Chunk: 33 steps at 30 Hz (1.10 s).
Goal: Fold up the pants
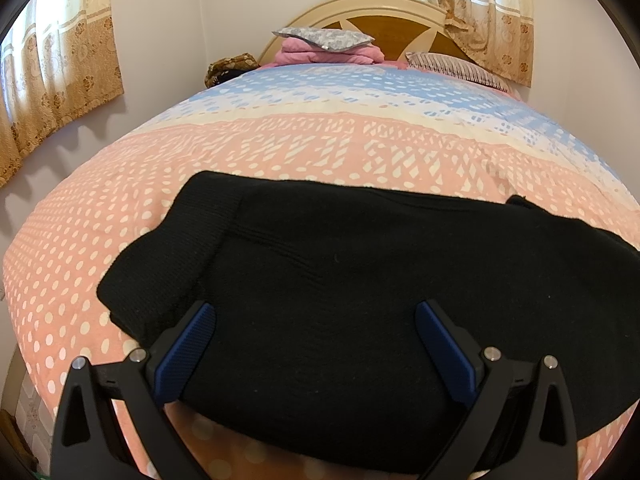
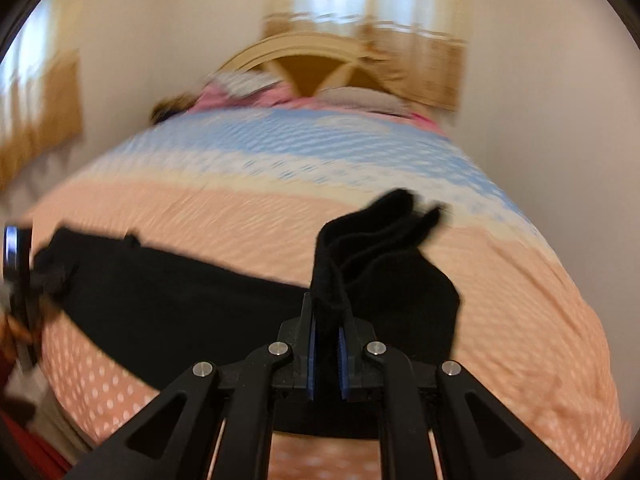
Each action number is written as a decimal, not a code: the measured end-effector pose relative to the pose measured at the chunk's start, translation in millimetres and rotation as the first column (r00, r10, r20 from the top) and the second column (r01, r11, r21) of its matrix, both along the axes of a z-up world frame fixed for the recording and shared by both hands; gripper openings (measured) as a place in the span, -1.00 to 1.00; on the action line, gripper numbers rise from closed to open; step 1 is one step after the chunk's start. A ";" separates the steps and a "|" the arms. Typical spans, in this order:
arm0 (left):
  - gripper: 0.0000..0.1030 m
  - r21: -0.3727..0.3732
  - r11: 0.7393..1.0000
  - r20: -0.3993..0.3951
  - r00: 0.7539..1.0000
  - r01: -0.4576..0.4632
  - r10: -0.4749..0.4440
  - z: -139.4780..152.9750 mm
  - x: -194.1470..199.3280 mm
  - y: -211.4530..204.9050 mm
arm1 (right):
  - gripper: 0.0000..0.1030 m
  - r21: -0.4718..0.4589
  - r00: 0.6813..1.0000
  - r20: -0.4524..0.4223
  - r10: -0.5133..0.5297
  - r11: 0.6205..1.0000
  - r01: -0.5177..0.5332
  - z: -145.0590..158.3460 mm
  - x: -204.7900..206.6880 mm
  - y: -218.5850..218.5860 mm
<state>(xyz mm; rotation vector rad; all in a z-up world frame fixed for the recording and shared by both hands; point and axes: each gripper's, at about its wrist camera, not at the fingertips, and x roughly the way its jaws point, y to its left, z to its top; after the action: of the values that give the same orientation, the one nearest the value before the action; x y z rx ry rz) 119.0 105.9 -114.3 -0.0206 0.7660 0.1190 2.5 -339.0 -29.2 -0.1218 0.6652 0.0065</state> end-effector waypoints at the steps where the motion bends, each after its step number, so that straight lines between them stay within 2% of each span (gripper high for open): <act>1: 1.00 -0.002 1.000 0.001 1.000 0.001 -0.001 0.1 0.0 0.1 | -0.84 -0.008 0.999 -0.027 0.020 1.000 -0.021 -11.7 6.9 8.1; 4: 1.00 -0.006 1.000 0.003 1.000 0.005 -0.005 -0.3 0.0 0.1 | -0.84 -0.004 0.996 -0.083 0.033 0.999 -0.034 -37.2 16.8 13.3; 8: 1.00 -0.005 1.000 0.003 1.000 0.005 -0.005 -0.5 0.3 0.1 | -0.83 -0.002 0.992 -0.096 0.085 0.996 -0.085 -58.8 12.3 26.9; 13: 1.00 -0.006 1.000 0.003 1.000 0.005 -0.005 -0.6 0.5 0.1 | -0.78 -0.125 0.984 -0.133 0.121 0.983 -0.138 -82.8 15.8 54.7; 16: 1.00 -0.006 1.000 0.002 1.000 0.006 -0.006 -0.8 0.1 -0.1 | -0.52 -0.215 0.983 -0.120 0.137 0.963 -0.160 -88.6 10.5 67.8; 19: 1.00 -0.008 1.000 0.001 1.000 0.008 -0.008 -1.1 1.0 -0.2 | -0.40 -0.295 0.970 -0.166 0.180 0.929 -0.223 -87.6 0.9 81.0; 20: 1.00 -0.008 1.000 0.001 1.000 0.007 -0.007 -1.1 1.1 -0.3 | -0.28 -0.275 0.957 -0.193 0.216 0.925 -0.264 -83.2 -3.5 81.1; 22: 1.00 -0.006 1.000 -0.001 1.000 0.006 -0.006 -1.2 1.3 -0.6 | -0.18 -0.166 0.930 -0.222 0.292 0.929 -0.331 -70.7 -9.1 77.2; 23: 1.00 -0.005 1.000 -0.001 1.000 0.006 -0.006 -1.4 1.6 -1.0 | -0.18 -0.100 0.922 -0.214 0.324 0.931 -0.350 -61.6 -10.8 73.3; 25: 1.00 -0.003 1.000 -0.003 1.000 0.005 -0.005 -1.6 1.8 -1.8 | -0.18 0.020 0.933 -0.132 0.335 0.942 -0.336 -38.7 -9.5 59.4; 27: 1.00 0.000 1.000 -0.004 1.000 0.004 -0.004 -1.6 1.9 -2.6 | -0.18 0.139 0.972 -0.035 0.234 0.964 -0.227 -19.1 8.1 32.6; 29: 1.00 -0.003 1.000 -0.004 1.000 0.007 -0.007 -1.5 2.8 -1.9 | -0.19 0.202 0.997 -0.014 0.076 0.977 -0.071 -18.6 36.1 5.9; 31: 1.00 -0.010 1.000 -0.003 1.000 0.014 -0.014 -1.1 2.4 -0.6 | -0.19 0.225 1.000 -0.024 -0.001 0.974 0.006 -29.7 58.9 -6.6; 33: 1.00 -0.012 1.000 0.001 1.000 0.016 -0.016 -1.3 1.9 -0.3 | -0.19 0.222 0.995 -0.095 0.014 0.975 0.008 -53.8 76.8 -2.3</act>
<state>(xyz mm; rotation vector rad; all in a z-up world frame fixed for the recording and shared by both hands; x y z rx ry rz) 120.8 105.6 -115.6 -0.0256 0.7656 0.0992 79.2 -341.3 -83.0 0.0937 0.7562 0.0900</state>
